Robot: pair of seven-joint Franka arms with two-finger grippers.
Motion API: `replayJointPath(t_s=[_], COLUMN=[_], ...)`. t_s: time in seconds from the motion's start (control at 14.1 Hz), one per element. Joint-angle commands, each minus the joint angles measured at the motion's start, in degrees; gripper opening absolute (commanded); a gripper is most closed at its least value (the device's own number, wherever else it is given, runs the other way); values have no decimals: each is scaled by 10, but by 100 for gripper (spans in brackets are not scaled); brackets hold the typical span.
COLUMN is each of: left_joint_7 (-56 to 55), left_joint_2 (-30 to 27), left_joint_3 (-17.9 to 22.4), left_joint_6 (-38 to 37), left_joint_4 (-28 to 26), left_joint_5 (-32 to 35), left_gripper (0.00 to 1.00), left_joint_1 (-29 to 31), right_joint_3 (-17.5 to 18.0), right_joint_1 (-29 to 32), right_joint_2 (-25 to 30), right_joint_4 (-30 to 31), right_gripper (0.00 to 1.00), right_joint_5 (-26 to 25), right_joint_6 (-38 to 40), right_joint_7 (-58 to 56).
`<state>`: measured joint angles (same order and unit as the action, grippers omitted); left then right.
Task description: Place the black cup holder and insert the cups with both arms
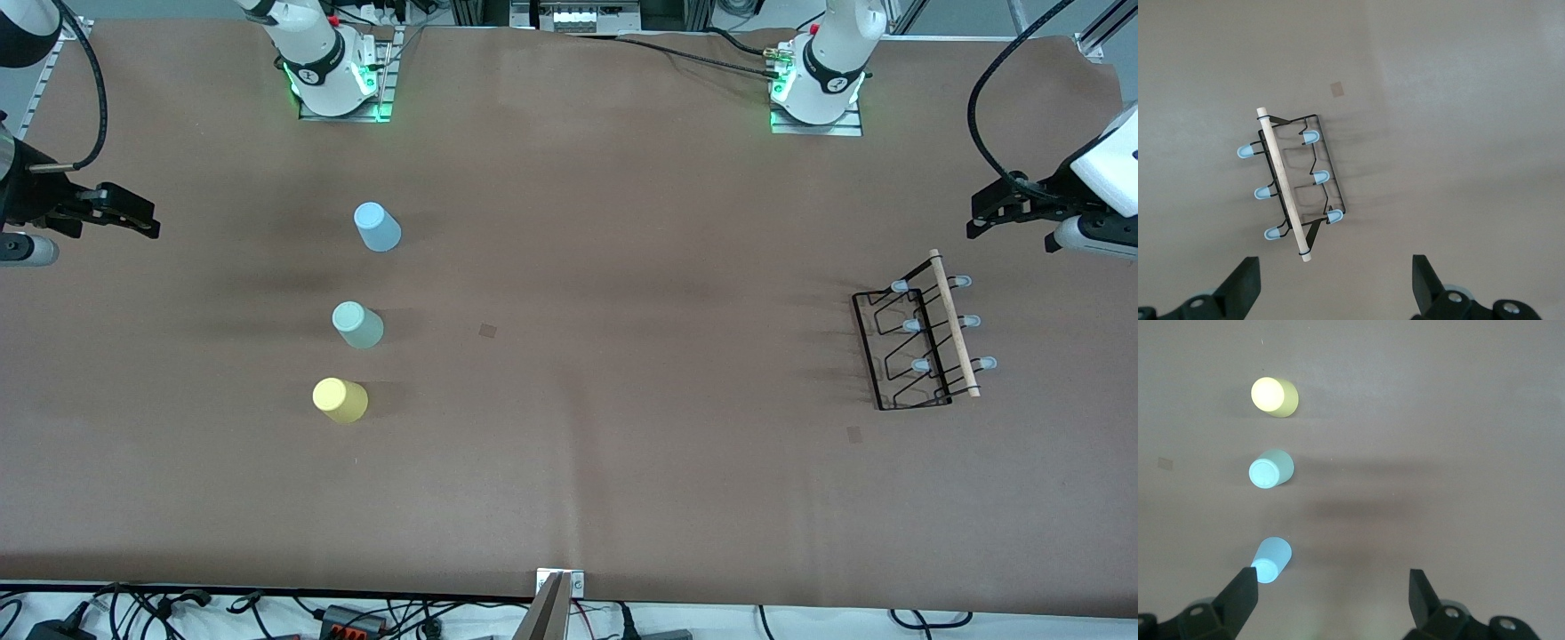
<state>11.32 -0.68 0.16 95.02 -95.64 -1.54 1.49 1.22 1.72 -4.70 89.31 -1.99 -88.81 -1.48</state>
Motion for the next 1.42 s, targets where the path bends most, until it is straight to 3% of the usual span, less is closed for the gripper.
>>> replayJointPath(t_s=[0.0, 0.28, 0.57, 0.85, 1.0, 1.28, 1.35], left_joint_7=[0, 4, 9, 13, 6, -23, -30], left_joint_2=[8, 22, 68, 80, 75, 71, 71], left_joint_3=[3, 5, 5, 5, 3, 0, 0], left_joint_6=[-12, -36, -38, -12, 99, 310, 335], left_joint_4=[17, 18, 21, 2, -53, -186, -210], left_joint_5=[-3, -5, -8, 9, 81, 83, 82], left_gripper=[100, 100, 100, 100, 100, 100, 100], left_joint_1=[1, 4, 32, 36, 39, 62, 62], right_joint_3=[-1, 4, 32, 72, 73, 73, 73], right_joint_1=[5, 2, -9, -21, -35, -51, -51], right_joint_2=[-10, -49, -51, -93, -111, -125, -125], right_joint_4=[4, 76, 259, 318, 327, 341, 347], right_gripper=[100, 100, 100, 100, 100, 100, 100], right_joint_5=[12, 8, 13, 12, 12, 11, 12], right_joint_6=[-8, -86, -343, -478, -514, -537, -541], right_joint_7=[-15, -19, 31, 114, 132, 142, 142])
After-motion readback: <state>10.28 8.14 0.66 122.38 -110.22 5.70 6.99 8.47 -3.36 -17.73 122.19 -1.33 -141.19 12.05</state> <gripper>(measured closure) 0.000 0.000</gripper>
